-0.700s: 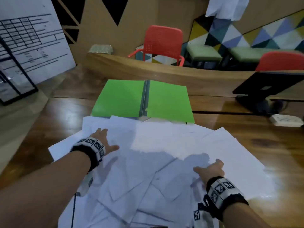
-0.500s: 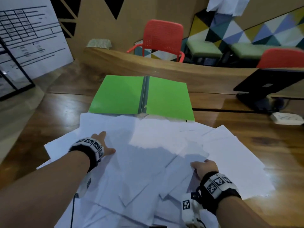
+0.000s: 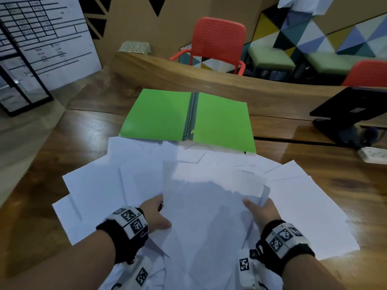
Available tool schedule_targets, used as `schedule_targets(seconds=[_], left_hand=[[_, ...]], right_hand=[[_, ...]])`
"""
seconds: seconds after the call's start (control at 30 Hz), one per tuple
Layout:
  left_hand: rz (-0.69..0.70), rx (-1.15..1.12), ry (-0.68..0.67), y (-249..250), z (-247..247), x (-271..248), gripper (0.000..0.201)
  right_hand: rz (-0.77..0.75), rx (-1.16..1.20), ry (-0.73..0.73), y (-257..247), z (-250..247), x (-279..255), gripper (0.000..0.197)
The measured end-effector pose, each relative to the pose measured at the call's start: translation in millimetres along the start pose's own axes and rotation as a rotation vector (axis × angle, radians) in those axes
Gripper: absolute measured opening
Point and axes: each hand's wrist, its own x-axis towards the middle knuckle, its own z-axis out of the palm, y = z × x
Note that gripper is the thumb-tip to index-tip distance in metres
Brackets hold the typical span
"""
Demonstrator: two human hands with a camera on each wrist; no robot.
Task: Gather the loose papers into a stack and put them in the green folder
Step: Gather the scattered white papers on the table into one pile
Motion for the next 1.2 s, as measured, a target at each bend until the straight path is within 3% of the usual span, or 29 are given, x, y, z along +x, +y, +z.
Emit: schedule_targets(seconds=[0.13,0.27,0.37,0.5,0.63,0.73,0.8,0.83,0.93,1.0,1.13,1.2], left_hand=[[0.000,0.079,0.120,4.7,-0.4,5.2,0.019],[-0.173,-0.011,0.442,-6.9,-27.2,9.2,0.035],[-0.298,0.121,0.619,-23.4,-45.5,10.4,0.035],[-0.243,0.150,0.537,-15.5,-41.1,13.5,0.034],[-0.116,0.054,0.461,-2.8,-21.4,12.4,0.024],[-0.088,-0.108,0.534,-0.1,-11.1,7.9,0.050],[-0.116,-0.186,0.606,-4.6,-11.7,10.4,0.063],[-0.155,-0.217,0.614,-6.7,-12.8,11.2,0.060],[-0.246,-0.144,0.548,-12.6,-20.9,10.9,0.010],[-0.279,-0.067,0.488,-15.5,-25.7,8.3,0.024],[-0.283,0.010,0.460,-22.6,-33.3,5.0,0.019],[-0.276,-0.012,0.459,-26.3,-36.9,7.6,0.020]], right_hand=[[-0.025,-0.106,0.038,-3.5,-4.1,-6.4,0.040],[-0.046,-0.135,0.083,-7.7,-27.1,-5.9,0.031],[-0.035,-0.184,0.081,-6.2,-34.9,-3.3,0.024],[-0.039,-0.144,0.018,-1.6,-25.8,-1.2,0.027],[0.044,0.099,-0.146,1.6,-12.7,-8.8,0.016],[0.067,0.051,-0.188,8.5,-3.4,-14.7,0.013],[0.057,-0.028,-0.148,12.2,0.4,-16.4,0.021],[0.043,-0.077,-0.119,12.3,-0.3,-16.8,0.025],[0.001,-0.181,-0.017,9.4,-13.1,-15.4,0.030],[-0.029,-0.236,0.052,3.6,-28.4,-13.9,0.031],[-0.026,-0.218,0.136,-5.4,-63.5,-6.2,0.034],[-0.027,-0.136,0.157,-13.6,-81.0,-3.9,0.013]])
